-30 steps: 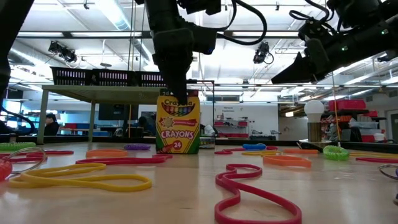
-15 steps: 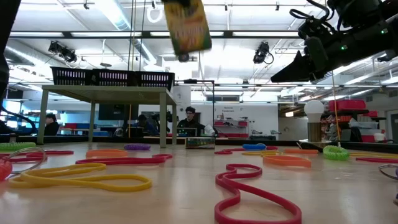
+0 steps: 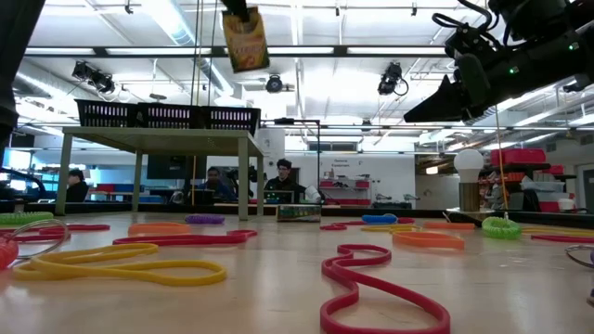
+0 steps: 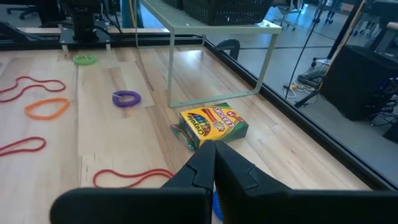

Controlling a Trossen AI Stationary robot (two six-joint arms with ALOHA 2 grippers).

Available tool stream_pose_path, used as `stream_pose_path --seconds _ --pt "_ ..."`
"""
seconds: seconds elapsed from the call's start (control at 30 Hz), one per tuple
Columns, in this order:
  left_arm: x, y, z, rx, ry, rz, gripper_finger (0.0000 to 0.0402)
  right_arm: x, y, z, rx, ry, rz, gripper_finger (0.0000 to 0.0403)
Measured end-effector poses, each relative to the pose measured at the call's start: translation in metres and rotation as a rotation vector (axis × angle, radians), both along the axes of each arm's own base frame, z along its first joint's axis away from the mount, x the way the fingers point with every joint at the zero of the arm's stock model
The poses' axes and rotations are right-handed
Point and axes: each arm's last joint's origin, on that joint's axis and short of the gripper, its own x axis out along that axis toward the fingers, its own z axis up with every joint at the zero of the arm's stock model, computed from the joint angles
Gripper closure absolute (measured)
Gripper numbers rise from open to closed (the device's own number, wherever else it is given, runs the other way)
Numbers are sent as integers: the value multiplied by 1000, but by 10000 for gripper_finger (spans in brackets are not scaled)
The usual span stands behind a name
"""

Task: Pick & Place Office Desk Supplies
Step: Put the crayon box into the right black bin on the shelf

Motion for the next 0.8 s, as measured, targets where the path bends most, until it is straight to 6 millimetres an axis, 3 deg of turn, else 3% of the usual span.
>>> stream_pose_path --seconds 0.3,0.8 --pt "-10 65 -8 19 55 43 337 0 0 0 2 -4 6 391" --pt "-1 119 -41 -50 191 22 337 0 0 0 -4 0 12 391"
